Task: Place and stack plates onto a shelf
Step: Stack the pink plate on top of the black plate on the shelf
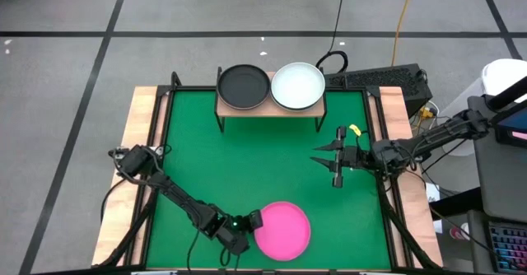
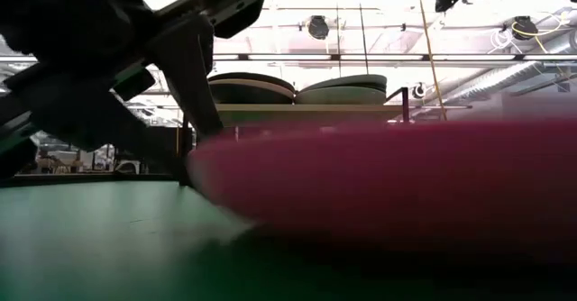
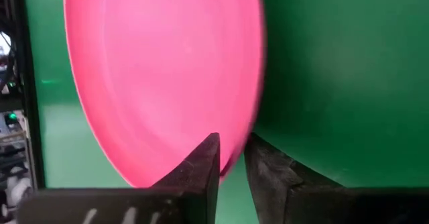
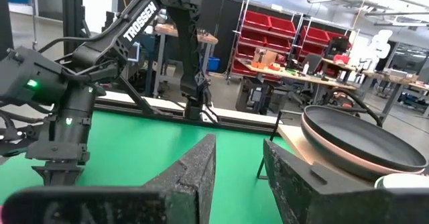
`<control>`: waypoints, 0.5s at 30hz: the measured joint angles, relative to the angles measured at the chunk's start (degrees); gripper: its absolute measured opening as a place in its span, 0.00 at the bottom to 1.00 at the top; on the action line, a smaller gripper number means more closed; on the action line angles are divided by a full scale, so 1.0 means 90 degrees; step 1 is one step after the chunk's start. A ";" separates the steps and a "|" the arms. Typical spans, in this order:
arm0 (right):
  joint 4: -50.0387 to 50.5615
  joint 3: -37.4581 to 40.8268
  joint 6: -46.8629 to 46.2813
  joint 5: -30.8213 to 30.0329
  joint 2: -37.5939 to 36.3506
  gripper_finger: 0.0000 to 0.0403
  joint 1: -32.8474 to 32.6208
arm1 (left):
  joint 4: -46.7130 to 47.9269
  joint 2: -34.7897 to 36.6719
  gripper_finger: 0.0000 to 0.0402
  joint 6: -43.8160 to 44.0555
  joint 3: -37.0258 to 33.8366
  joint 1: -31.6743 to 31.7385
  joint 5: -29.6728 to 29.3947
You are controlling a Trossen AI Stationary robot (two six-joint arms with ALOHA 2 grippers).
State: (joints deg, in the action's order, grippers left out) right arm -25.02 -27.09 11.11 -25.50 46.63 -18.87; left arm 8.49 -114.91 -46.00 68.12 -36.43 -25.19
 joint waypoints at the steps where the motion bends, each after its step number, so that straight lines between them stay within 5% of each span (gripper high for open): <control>1: -0.0002 0.0000 0.0000 0.0000 -0.0002 0.27 0.0000 | -0.0047 0.0000 0.16 0.0071 0.0000 0.0019 0.0028; 4: -0.0002 0.0000 0.0000 0.0000 -0.0002 0.27 0.0000 | -0.0186 0.0000 0.05 0.0187 0.0000 0.0041 0.0177; 8: -0.0002 0.0000 -0.0017 0.0000 -0.0002 0.27 0.0000 | -0.0106 0.0038 0.03 0.0235 -0.0001 0.0088 0.0113; 15: -0.0049 0.0000 -0.0019 0.0005 -0.0003 0.27 -0.0003 | 0.1955 0.1495 0.03 0.0007 0.0542 0.0090 -0.1398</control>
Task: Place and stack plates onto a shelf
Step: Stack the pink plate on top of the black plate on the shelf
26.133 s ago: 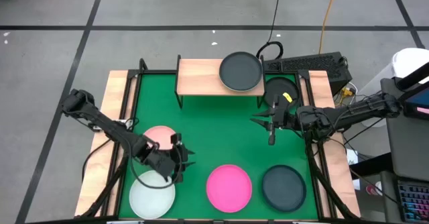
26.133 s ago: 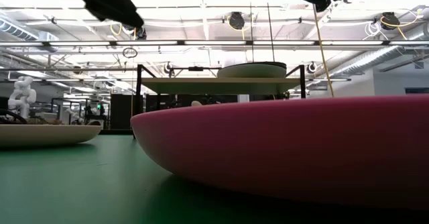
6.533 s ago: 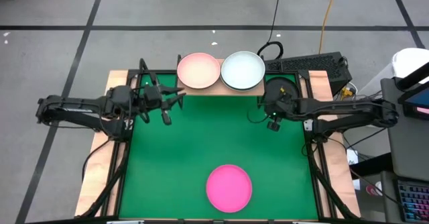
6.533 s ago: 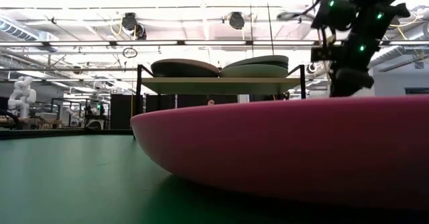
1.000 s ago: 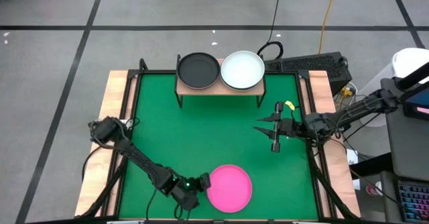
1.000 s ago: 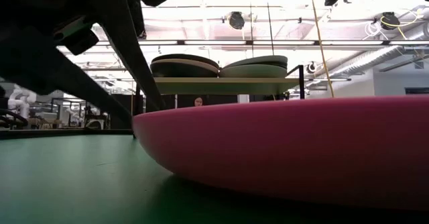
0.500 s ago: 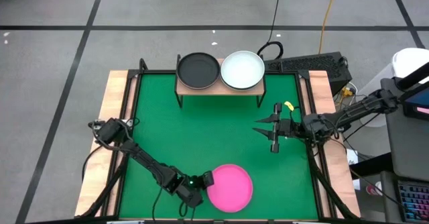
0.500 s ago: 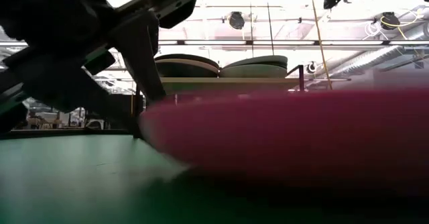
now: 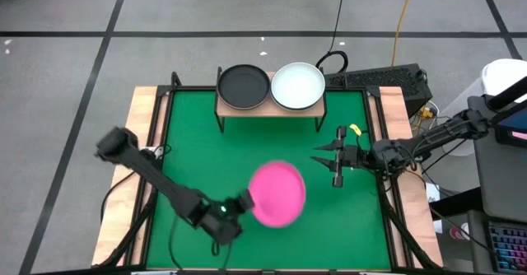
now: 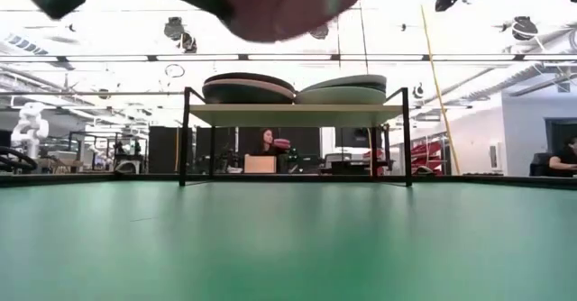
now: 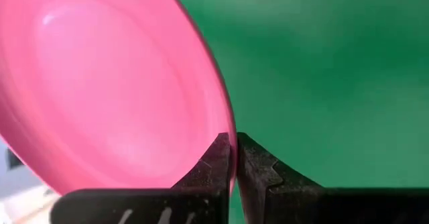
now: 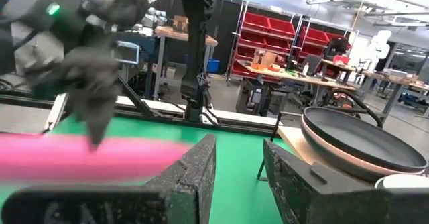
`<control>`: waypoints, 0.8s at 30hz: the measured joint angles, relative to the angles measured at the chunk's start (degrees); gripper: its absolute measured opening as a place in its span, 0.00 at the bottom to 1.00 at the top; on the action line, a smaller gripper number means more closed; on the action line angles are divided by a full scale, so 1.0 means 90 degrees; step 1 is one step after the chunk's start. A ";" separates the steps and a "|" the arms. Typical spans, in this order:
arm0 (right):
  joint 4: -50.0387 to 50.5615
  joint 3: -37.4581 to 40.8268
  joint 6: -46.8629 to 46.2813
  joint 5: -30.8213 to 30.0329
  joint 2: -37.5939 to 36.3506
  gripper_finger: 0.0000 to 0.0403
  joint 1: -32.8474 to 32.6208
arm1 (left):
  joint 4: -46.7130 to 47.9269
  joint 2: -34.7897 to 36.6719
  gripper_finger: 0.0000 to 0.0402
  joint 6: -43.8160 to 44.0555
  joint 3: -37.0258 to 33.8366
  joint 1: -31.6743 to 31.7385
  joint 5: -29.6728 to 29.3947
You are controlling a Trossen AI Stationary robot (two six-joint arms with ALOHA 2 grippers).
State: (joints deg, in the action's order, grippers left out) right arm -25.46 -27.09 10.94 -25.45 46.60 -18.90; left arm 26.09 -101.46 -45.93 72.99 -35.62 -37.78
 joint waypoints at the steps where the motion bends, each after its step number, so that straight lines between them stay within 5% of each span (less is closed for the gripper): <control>1: -0.0013 0.0000 -0.0002 0.0008 -0.0012 0.27 -0.0002 | 0.0380 0.0264 0.03 0.0039 0.0038 0.0045 -0.0123; 7: -0.0537 0.0000 0.0162 0.0019 -0.0091 0.27 -0.0167 | 0.1532 0.1993 0.03 0.0114 0.0064 0.0854 -0.0435; 12: -0.0622 0.0000 0.0397 0.0019 -0.0225 0.27 -0.0376 | 0.1524 0.2848 0.03 -0.0931 0.0046 0.2247 -0.0400; 19: -0.0621 0.0000 0.0581 0.0015 -0.0259 0.27 -0.0531 | 0.1495 0.3014 0.04 -0.1689 0.0156 0.4478 0.0902; 24: -0.0637 0.0000 0.0695 0.0009 -0.0260 0.27 -0.0538 | 0.1951 0.2773 0.05 -0.1698 0.0166 0.5369 0.1617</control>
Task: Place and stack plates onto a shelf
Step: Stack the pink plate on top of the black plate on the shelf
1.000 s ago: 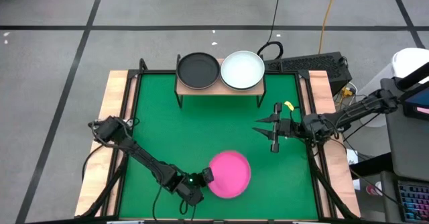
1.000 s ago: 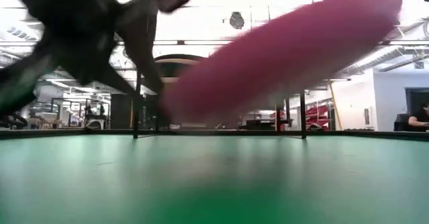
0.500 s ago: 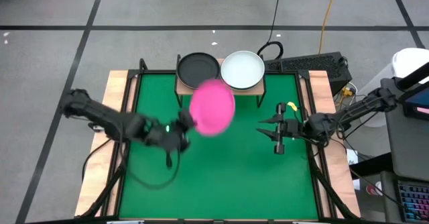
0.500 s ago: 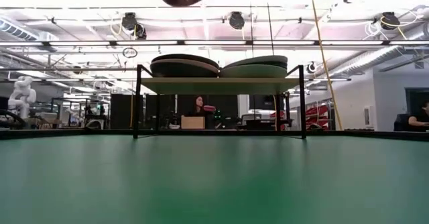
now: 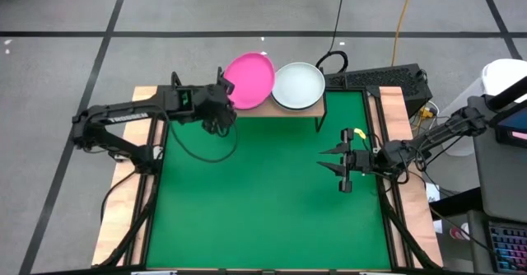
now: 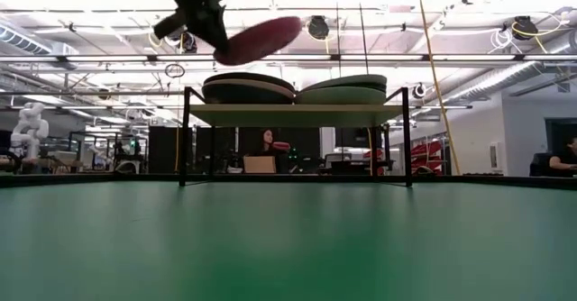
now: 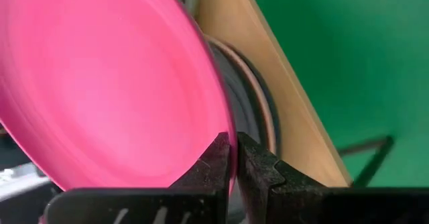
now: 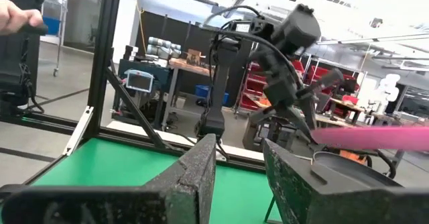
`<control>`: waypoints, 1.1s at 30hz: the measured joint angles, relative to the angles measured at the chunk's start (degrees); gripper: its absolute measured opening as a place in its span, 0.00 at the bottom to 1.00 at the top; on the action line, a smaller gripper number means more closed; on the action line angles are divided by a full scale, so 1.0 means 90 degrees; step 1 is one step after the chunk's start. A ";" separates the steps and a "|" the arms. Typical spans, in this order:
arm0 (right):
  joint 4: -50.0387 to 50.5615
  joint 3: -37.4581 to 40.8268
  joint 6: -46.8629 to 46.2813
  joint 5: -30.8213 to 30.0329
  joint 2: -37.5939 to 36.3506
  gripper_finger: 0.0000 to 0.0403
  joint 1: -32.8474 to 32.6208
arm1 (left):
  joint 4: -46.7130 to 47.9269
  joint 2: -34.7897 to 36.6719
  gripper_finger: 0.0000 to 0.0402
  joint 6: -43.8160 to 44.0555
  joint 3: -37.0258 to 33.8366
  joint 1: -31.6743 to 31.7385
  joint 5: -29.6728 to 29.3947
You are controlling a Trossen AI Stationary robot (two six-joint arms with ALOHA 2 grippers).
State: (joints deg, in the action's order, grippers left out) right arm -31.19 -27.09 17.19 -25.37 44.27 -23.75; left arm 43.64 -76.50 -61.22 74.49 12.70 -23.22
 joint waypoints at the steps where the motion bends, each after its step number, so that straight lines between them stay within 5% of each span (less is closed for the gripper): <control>1: -0.0004 0.0000 0.0000 -0.0002 -0.0002 0.27 0.0000 | 0.0049 -0.0054 0.05 0.0003 -0.0001 0.0081 0.0029; 12: 0.0013 0.0000 -0.0047 -0.0012 0.0000 0.27 0.0002 | 0.0465 -0.0161 0.06 0.0558 0.0003 0.0446 0.0234; 22: 0.0016 0.0000 -0.0146 -0.0013 -0.0002 0.27 0.0002 | 0.0436 -0.0169 0.21 0.0700 0.0003 0.0640 -0.0052; 30: 0.0016 0.0000 -0.0121 -0.0014 -0.0002 0.27 0.0002 | 0.0050 0.0024 0.22 0.0639 0.0003 0.0392 -0.1271; 33: 0.0014 -0.0002 -0.0121 -0.0030 -0.0001 0.27 0.0002 | -0.0098 0.0262 0.22 0.0857 0.0003 0.0250 -0.1189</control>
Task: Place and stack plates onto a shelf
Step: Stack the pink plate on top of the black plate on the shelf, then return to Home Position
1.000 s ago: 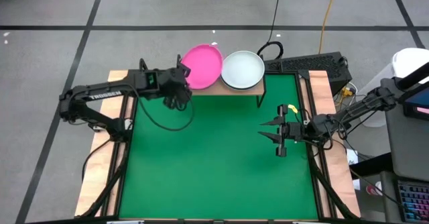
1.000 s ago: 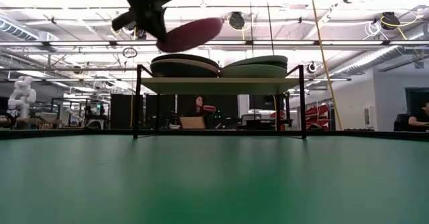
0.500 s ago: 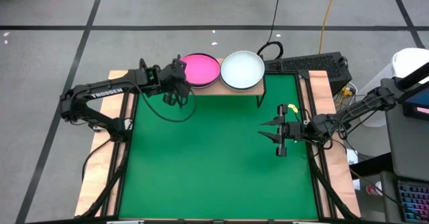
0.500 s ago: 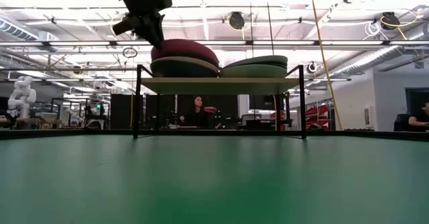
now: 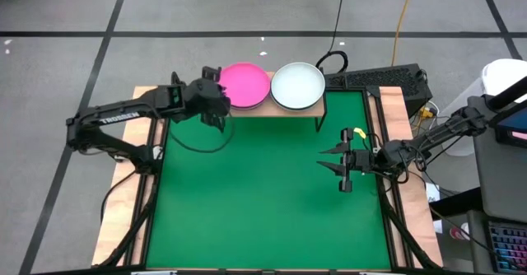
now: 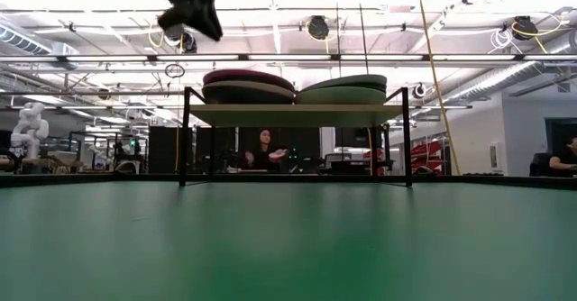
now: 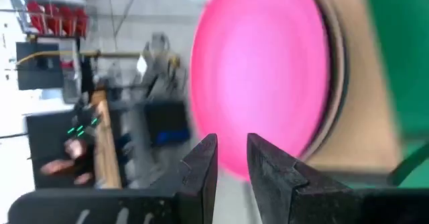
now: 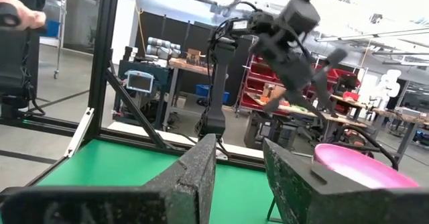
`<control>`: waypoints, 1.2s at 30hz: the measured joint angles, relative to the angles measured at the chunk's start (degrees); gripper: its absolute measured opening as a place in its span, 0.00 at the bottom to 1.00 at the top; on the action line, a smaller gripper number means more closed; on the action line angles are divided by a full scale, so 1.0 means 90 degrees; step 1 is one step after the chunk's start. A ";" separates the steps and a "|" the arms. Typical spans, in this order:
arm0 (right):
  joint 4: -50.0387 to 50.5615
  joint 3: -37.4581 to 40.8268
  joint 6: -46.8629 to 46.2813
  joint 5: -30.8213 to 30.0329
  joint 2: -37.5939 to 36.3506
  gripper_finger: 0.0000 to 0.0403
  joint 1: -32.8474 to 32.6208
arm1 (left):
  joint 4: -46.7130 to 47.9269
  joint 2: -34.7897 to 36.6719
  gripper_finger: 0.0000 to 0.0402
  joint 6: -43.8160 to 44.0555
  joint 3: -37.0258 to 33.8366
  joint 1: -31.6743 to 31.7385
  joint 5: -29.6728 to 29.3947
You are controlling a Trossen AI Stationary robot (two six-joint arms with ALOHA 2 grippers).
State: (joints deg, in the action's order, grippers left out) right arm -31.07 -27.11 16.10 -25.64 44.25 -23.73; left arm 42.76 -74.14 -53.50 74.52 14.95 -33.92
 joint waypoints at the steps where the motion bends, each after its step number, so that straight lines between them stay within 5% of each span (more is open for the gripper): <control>1: 0.0000 0.0001 0.0000 -0.0008 0.0000 0.27 0.0000 | -0.0068 0.0091 0.22 0.0184 0.0000 -0.0024 0.0286; 4: -0.0051 0.0000 0.0000 -0.0011 0.0000 0.27 0.0000 | -0.0105 0.0260 0.22 0.0565 0.0000 -0.0051 0.1031; 10: 0.0116 0.0000 -0.0031 -0.0016 -0.0120 0.27 -0.0104 | -0.0319 0.0990 0.22 0.1619 -0.0005 -0.0341 0.1099; 16: 0.0846 0.0000 -0.0024 -0.0657 -0.1303 0.27 -0.0389 | -0.0420 0.2274 0.18 0.3303 -0.0334 -0.0479 0.1913; 26: 0.3462 -0.0005 -0.1112 -0.0632 -0.3072 0.27 -0.0515 | -0.2288 0.4414 0.01 0.4286 -0.2619 -0.1076 0.2754; 36: 0.2931 0.1202 -0.1194 -0.0348 -0.3950 0.19 -0.0515 | -0.3786 0.5754 0.01 0.4684 -0.4839 -0.1222 0.2767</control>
State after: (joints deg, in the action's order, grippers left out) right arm -4.68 -16.29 5.35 -28.78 8.70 -28.36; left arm 8.68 -22.35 -11.34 30.97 3.95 -9.02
